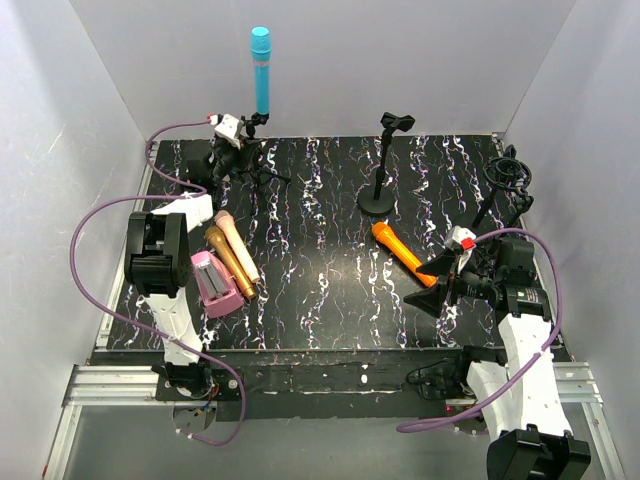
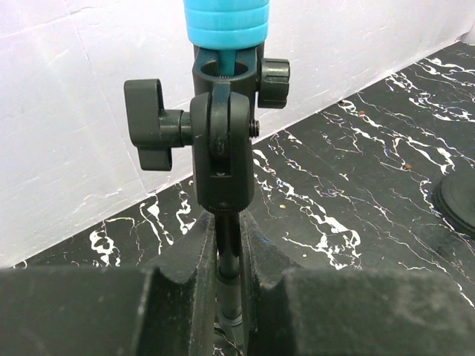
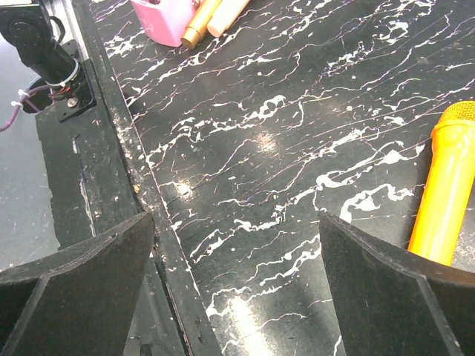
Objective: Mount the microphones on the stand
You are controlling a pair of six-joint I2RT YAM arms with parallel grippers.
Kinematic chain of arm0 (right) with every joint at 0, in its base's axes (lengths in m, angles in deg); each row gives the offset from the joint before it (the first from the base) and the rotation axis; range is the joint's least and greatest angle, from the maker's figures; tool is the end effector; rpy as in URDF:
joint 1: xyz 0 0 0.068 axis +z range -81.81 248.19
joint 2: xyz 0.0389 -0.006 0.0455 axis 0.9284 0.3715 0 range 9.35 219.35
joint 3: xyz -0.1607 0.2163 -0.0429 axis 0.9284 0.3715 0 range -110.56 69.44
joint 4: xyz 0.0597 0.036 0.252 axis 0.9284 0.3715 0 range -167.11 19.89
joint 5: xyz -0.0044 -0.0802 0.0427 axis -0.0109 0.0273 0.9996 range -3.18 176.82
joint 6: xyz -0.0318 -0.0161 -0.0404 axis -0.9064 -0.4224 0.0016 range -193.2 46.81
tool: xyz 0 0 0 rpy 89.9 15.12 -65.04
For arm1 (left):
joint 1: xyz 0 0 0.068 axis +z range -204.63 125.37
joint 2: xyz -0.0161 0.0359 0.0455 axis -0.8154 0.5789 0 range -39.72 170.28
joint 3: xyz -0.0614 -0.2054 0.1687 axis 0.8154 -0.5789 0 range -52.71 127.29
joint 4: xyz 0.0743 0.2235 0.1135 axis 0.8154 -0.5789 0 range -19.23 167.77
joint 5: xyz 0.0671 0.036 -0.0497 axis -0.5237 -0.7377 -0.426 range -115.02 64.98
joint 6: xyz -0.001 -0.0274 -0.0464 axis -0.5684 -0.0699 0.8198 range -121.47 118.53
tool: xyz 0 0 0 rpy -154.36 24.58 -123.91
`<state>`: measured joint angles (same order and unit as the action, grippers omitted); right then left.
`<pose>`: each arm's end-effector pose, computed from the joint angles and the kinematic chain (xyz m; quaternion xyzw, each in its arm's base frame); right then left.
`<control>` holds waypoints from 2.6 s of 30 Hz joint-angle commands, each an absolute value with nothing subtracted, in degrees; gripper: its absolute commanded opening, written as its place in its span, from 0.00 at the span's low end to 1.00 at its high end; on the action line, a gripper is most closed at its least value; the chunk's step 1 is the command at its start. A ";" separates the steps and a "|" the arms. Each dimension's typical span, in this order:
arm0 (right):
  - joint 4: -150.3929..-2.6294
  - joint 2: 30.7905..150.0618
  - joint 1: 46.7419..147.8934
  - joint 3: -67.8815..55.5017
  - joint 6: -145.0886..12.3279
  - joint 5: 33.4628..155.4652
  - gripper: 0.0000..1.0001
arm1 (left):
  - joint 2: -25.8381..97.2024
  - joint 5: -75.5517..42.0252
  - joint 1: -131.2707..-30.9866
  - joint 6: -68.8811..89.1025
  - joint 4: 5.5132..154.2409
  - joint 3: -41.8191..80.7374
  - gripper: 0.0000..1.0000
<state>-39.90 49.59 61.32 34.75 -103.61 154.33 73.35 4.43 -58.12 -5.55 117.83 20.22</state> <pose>0.1355 0.0167 0.2606 -0.3734 0.7003 0.3759 0.4784 0.4524 -0.0451 0.2441 0.2244 0.6711 -0.1764 0.6842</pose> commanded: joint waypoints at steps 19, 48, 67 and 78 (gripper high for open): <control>-39.84 48.98 59.49 34.64 -104.57 155.99 0.98 | 73.65 4.24 -56.39 -4.28 115.83 20.33 0.35; -33.28 47.75 59.23 31.66 -110.00 153.19 0.98 | 38.87 -7.02 -56.04 11.34 81.49 15.41 0.98; -2.83 62.78 56.42 -19.23 -100.28 132.45 0.96 | 23.20 17.42 -63.94 25.70 65.47 4.94 0.98; -14.17 65.77 51.67 -27.14 -83.05 117.16 0.95 | 19.52 18.13 -67.11 23.75 62.57 4.51 0.98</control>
<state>-9.03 65.27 53.01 -23.55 -89.82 123.66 23.04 16.89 -67.08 24.77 63.51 4.19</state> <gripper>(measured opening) 0.958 0.982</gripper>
